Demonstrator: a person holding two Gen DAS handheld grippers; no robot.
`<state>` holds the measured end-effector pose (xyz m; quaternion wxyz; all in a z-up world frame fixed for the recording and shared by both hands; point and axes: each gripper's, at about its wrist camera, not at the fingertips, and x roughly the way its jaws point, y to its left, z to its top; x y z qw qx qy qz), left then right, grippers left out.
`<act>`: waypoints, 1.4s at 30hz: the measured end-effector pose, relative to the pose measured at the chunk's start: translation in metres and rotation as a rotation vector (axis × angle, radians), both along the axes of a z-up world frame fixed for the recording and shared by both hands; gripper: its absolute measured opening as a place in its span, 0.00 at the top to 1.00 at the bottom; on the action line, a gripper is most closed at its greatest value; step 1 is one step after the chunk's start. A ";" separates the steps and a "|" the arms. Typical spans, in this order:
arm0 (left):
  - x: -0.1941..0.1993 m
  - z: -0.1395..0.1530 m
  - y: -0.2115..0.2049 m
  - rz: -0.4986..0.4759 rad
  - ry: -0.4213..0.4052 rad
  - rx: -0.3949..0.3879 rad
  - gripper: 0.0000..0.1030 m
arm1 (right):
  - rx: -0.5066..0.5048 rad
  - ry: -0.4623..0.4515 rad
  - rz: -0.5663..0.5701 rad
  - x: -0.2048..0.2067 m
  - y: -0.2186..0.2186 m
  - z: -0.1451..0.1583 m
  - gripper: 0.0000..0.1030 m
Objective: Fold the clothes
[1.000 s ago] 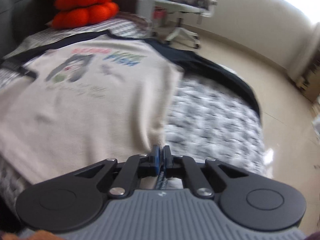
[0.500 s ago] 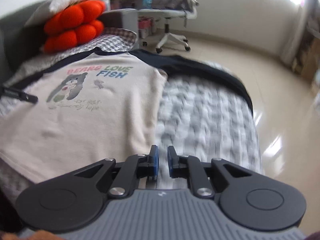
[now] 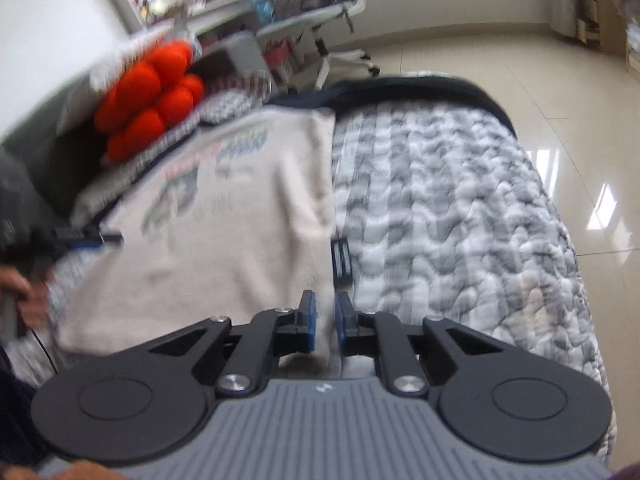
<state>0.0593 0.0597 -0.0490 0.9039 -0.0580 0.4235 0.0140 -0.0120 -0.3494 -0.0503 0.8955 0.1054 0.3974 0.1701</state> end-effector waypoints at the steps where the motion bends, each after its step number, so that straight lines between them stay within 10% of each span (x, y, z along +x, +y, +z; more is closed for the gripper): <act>1: -0.002 -0.001 0.001 0.000 -0.002 -0.004 0.35 | -0.036 0.006 0.015 0.000 0.005 -0.002 0.86; 8: -0.022 0.000 0.004 0.012 -0.009 0.053 0.36 | -0.180 -0.056 0.025 -0.010 0.023 -0.001 0.94; 17: -0.066 0.007 0.060 0.140 -0.034 -0.224 0.41 | -0.289 -0.100 0.008 -0.015 0.030 -0.005 0.94; 22: -0.096 -0.001 0.065 0.149 -0.024 -0.340 0.61 | -0.273 -0.117 0.003 -0.019 0.027 -0.001 0.94; 34: -0.124 -0.010 0.030 0.065 -0.001 -0.185 0.59 | -0.191 -0.073 -0.002 -0.018 0.024 -0.001 0.87; 39: -0.126 -0.010 0.024 0.075 -0.010 -0.088 0.94 | -0.151 -0.032 0.003 -0.016 0.020 -0.003 0.87; 42: -0.130 -0.005 0.026 0.080 -0.013 -0.103 0.96 | -0.201 -0.079 0.016 -0.021 0.026 0.001 0.91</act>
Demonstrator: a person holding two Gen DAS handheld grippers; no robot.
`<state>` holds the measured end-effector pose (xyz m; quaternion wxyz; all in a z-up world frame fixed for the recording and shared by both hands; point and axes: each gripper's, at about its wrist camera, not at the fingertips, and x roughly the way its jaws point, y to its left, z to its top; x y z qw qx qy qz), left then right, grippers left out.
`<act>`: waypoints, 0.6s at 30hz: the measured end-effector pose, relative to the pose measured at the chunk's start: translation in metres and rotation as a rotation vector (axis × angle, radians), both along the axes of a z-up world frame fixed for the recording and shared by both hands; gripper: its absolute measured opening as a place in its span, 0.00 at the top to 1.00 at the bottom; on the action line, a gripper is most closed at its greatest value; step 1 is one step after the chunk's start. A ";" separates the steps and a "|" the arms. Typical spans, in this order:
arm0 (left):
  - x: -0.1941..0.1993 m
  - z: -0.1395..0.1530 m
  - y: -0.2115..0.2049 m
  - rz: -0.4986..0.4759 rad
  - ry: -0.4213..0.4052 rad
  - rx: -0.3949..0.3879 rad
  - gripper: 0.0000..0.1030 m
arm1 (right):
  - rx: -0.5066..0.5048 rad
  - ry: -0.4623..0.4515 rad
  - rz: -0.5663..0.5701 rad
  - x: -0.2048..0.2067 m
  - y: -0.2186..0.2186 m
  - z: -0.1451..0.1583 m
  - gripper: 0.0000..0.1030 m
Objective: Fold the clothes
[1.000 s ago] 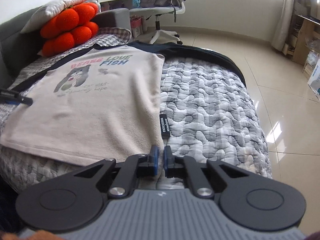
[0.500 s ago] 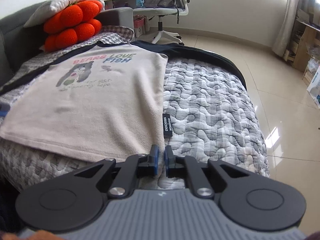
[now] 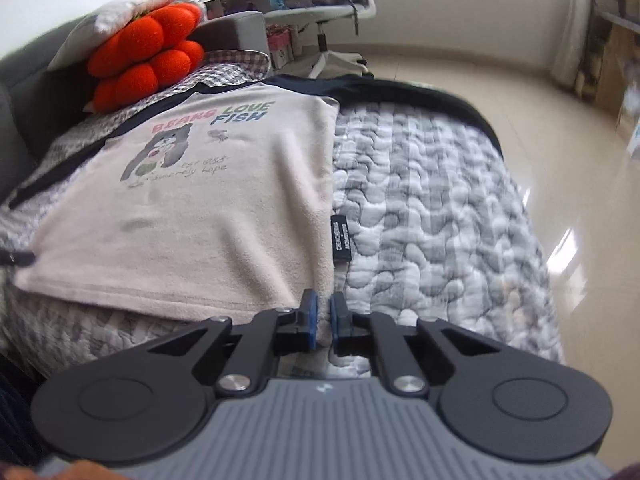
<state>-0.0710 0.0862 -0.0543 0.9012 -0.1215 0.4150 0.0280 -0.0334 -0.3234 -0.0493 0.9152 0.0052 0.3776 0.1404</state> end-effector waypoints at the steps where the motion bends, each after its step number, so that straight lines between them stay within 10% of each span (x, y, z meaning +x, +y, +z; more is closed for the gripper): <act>1: -0.004 0.004 0.002 0.005 -0.006 -0.008 0.96 | -0.015 -0.016 0.005 -0.002 0.002 0.002 0.92; 6: -0.018 0.024 0.005 0.005 -0.038 0.002 0.96 | 0.093 -0.088 -0.002 -0.017 -0.015 0.027 0.92; 18: -0.001 0.000 -0.003 0.002 0.030 0.074 0.91 | -0.033 0.024 0.044 -0.005 0.000 0.004 0.89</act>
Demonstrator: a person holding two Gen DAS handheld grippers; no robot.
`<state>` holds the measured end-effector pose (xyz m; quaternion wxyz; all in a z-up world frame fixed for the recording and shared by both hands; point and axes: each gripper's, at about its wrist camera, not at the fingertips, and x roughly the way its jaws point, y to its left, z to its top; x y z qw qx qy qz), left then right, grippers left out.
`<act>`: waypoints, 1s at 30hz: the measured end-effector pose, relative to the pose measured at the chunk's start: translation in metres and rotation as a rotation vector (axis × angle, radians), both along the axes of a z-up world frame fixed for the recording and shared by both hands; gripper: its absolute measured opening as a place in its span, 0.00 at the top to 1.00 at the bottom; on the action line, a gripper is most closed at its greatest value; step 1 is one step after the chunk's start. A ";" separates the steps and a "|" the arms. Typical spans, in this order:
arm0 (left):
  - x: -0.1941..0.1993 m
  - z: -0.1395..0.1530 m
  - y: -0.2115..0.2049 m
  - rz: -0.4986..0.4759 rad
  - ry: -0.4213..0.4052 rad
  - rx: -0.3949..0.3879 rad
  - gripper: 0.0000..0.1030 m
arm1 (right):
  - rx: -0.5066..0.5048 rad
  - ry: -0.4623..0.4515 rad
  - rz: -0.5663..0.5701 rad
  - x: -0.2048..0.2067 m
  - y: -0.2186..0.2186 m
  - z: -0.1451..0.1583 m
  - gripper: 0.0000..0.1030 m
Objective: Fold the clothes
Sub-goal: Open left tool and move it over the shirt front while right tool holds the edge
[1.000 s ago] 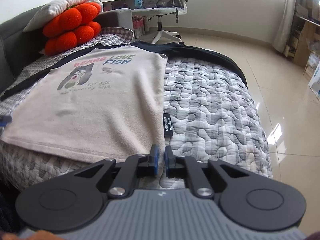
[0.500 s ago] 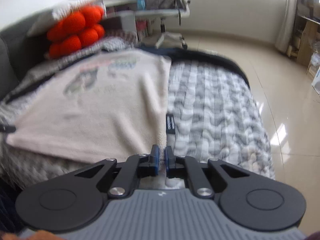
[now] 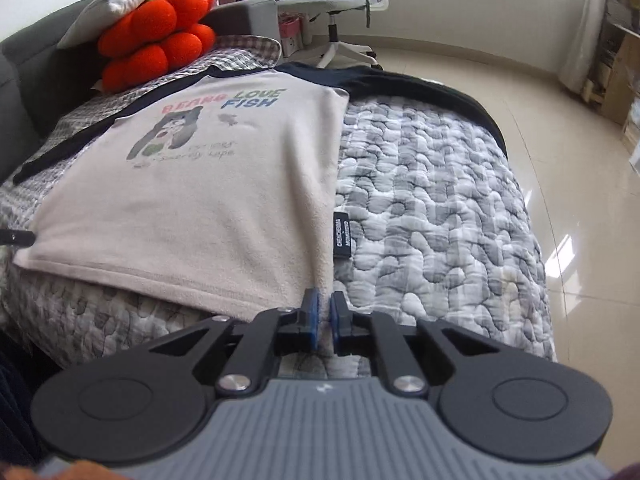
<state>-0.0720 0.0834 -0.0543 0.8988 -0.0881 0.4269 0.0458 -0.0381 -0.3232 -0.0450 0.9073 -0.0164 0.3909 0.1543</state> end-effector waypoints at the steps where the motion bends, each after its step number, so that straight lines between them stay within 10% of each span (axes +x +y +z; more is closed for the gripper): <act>1: 0.000 0.002 0.001 0.008 -0.008 0.000 0.90 | 0.004 -0.014 0.006 -0.001 0.000 0.002 0.86; 17: 0.071 0.058 -0.027 0.042 -0.150 0.069 0.63 | -0.103 -0.113 0.130 0.074 0.038 0.025 0.76; 25: 0.143 0.021 -0.047 0.054 -0.122 0.133 0.58 | -0.141 -0.076 0.122 0.144 0.054 -0.011 0.73; 30: 0.156 0.005 -0.034 0.080 -0.077 0.116 0.58 | -0.251 -0.108 0.091 0.148 0.054 -0.011 0.90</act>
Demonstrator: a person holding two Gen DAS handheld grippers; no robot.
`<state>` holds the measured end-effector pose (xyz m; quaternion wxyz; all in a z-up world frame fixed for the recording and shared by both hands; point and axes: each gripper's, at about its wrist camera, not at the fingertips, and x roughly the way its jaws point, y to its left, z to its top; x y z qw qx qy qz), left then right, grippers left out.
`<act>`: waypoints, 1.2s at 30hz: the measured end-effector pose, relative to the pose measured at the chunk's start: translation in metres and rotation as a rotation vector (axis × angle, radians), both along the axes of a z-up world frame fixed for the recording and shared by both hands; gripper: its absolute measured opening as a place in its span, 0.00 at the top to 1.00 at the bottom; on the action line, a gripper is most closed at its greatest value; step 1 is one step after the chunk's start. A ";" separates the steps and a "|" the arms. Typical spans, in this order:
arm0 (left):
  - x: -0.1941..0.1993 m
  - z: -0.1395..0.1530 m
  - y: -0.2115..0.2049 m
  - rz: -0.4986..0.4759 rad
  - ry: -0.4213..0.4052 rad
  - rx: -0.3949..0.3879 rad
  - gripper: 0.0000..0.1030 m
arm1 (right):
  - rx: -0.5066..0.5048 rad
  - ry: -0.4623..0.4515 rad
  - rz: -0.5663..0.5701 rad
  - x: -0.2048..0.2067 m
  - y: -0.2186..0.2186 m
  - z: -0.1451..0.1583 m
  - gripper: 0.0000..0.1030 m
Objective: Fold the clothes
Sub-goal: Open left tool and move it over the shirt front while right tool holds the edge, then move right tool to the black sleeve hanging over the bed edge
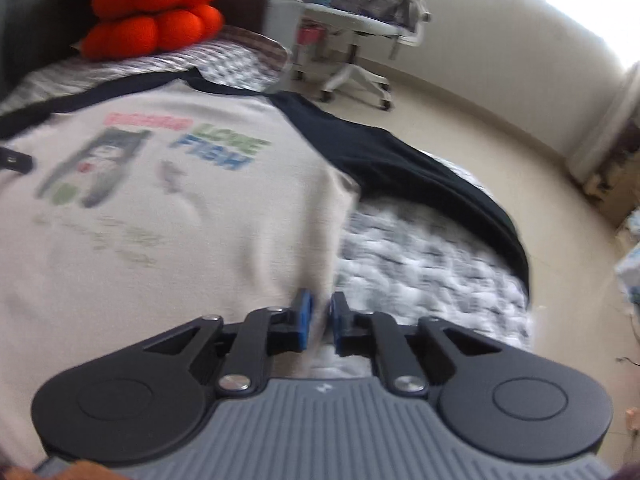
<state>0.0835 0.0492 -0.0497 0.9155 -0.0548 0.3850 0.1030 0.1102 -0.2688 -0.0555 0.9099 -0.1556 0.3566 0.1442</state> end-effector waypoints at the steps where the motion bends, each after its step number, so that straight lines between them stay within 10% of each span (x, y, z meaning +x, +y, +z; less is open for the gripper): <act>1: 0.003 0.002 -0.001 -0.003 0.002 0.002 0.58 | 0.002 -0.004 0.000 0.001 0.000 -0.001 0.91; 36: 0.016 0.002 0.007 0.027 -0.018 -0.001 0.56 | 0.094 -0.123 -0.034 0.033 0.022 0.013 0.82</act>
